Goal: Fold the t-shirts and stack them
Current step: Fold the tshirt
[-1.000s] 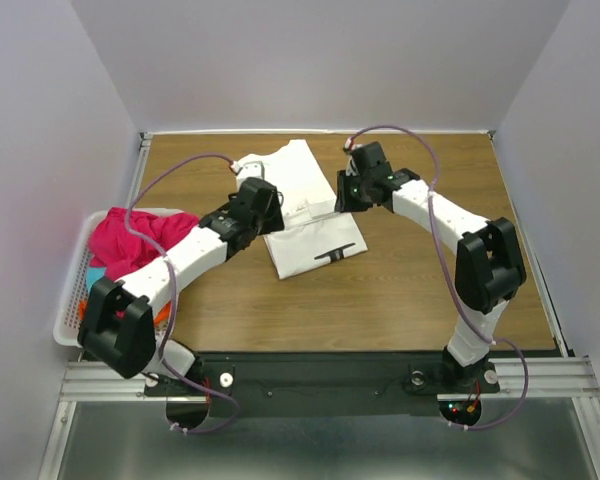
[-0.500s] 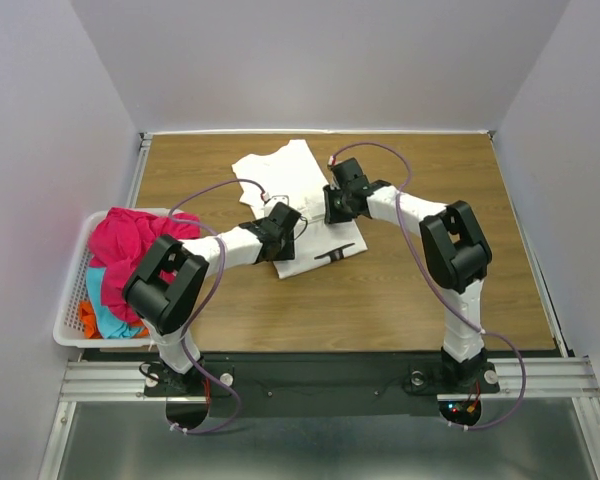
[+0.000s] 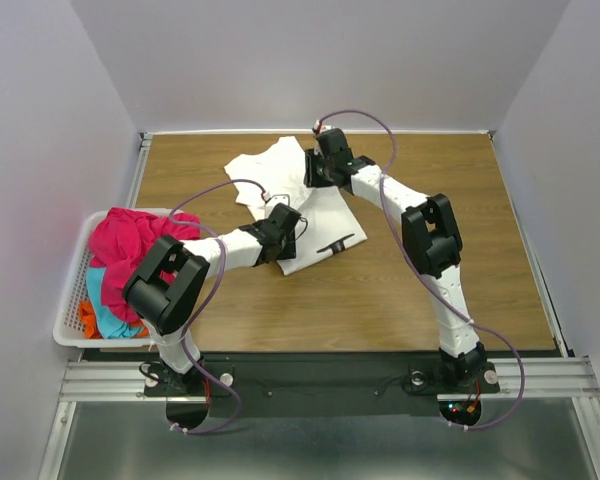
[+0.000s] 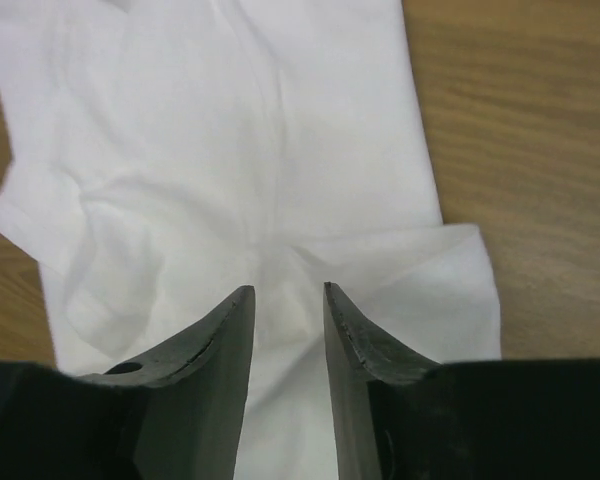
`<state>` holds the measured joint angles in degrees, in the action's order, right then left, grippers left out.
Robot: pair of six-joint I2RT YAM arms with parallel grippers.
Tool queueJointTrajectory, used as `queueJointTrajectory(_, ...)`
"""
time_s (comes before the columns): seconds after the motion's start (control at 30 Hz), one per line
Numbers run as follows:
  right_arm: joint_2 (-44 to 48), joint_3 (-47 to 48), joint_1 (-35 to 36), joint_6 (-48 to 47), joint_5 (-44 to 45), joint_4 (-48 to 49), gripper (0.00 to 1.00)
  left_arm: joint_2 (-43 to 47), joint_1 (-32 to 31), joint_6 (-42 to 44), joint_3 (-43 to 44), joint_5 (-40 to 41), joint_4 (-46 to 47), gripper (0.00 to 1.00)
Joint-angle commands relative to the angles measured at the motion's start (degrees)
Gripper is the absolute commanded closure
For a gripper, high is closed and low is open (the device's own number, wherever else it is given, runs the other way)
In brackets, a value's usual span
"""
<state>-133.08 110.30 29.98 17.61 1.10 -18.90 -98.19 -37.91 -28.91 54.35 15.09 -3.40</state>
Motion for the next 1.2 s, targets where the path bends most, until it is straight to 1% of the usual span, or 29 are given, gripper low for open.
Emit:
queueJointTrajectory(0.0, 3.07, 8.09, -0.01, -0.56, 3.03, 3.51, 0.58, -1.13, -0.41, 0.87, -1.44, -0.86, -1.70, 0.47)
queueJointTrajectory(0.1, 6.41, 4.41, -0.09, -0.20, 1.62, 3.51, 0.55, -0.60, -0.23, 1.31, -0.04, 0.11, -2.23, 0.47)
queueJointTrajectory(0.13, 9.38, 0.39, -0.09, 0.58, 1.27, 3.51, 0.55, -0.42, -0.06, 1.40, 0.84, 0.11, -2.49, 0.47)
queueJointTrajectory(0.2, 12.47, -4.89, -0.18, 1.38, -0.04, 3.51, 0.55, -0.42, 0.90, 1.66, 1.98, 0.29, -2.58, 0.47)
queueJointTrajectory(0.23, 15.27, -10.58, -0.09, 2.07, -0.57, 3.69, 0.55, -0.33, 1.26, 1.92, 3.12, 0.46, -2.84, 0.47)
queueJointTrajectory(0.27, 16.78, -13.16, -0.09, 2.69, -2.32, 3.60, 0.55, -0.51, 1.70, 2.18, 3.66, 0.46, -2.84, 0.47)
queueJointTrajectory(0.33, 19.16, -18.34, -0.09, 3.22, -3.12, 3.78, 0.55, -0.86, 2.93, 3.06, 5.49, 0.55, -3.10, 0.47)
queueJointTrajectory(0.37, 21.08, -22.54, -0.09, 3.40, -3.47, 3.87, 0.55, -1.12, 3.54, 3.41, 6.12, 0.55, -3.28, 0.47)
queueJointTrajectory(0.47, 23.21, -28.20, -0.09, 3.14, -4.35, 4.30, 0.56, -2.26, 5.56, 4.99, 8.66, 0.82, -3.81, 0.47)
queueJointTrajectory(0.5, 24.43, -31.52, -0.18, 2.96, -4.18, 4.39, 0.56, -2.88, 6.09, 5.43, 9.19, 0.99, -3.90, 0.47)
queueJointTrajectory(0.6, 26.63, -36.80, -0.18, 2.70, -2.78, 5.18, 0.56, -5.07, 9.16, 8.15, 13.57, 2.04, -4.51, 0.47)
queueJointTrajectory(0.63, 27.08, -38.04, -0.09, 2.78, -2.51, 5.27, 0.56, -5.86, 9.17, 8.69, 14.72, 2.48, -4.86, 0.47)
queueJointTrajectory(0.73, 29.18, -41.29, -0.09, 2.78, -2.25, 5.71, 0.56, -9.03, 12.32, 9.57, 19.54, 2.84, -6.79, 0.47)
queueJointTrajectory(0.77, 29.62, -41.74, -0.18, 2.87, -2.16, 5.71, 0.56, -9.99, 14.60, 9.31, 20.61, 2.32, -7.14, 0.47)
queueJointTrajectory(0.87, 31.73, -43.41, -0.18, 2.79, -1.46, 5.71, 0.56, -10.97, 18.56, 8.43, 24.13, 1.17, -7.85, 0.47)
queueJointTrajectory(1.0, 34.28, -44.12, -0.18, 2.96, -1.46, 5.71, 0.56, -12.72, 21.56, 7.90, 28.26, -1.64, -10.13, 0.47)
queueJointTrajectory(1.07, 34.81, -43.86, -0.18, 2.96, -1.46, 5.71, 0.56, -11.77, 21.92, 7.73, 27.92, -2.70, -10.92, 0.46)
queueJointTrajectory(1.13, 35.08, -43.59, -0.18, 2.87, -1.63, 5.71, 0.56, -8.26, 21.65, 6.41, 24.60, -5.32, -10.40, 0.41)
queueJointTrajectory(1.17, 34.82, -43.51, -0.44, 2.87, -1.72, 5.71, 0.57, -5.11, 21.39, 5.97, 23.01, -6.12, -10.23, 0.41)
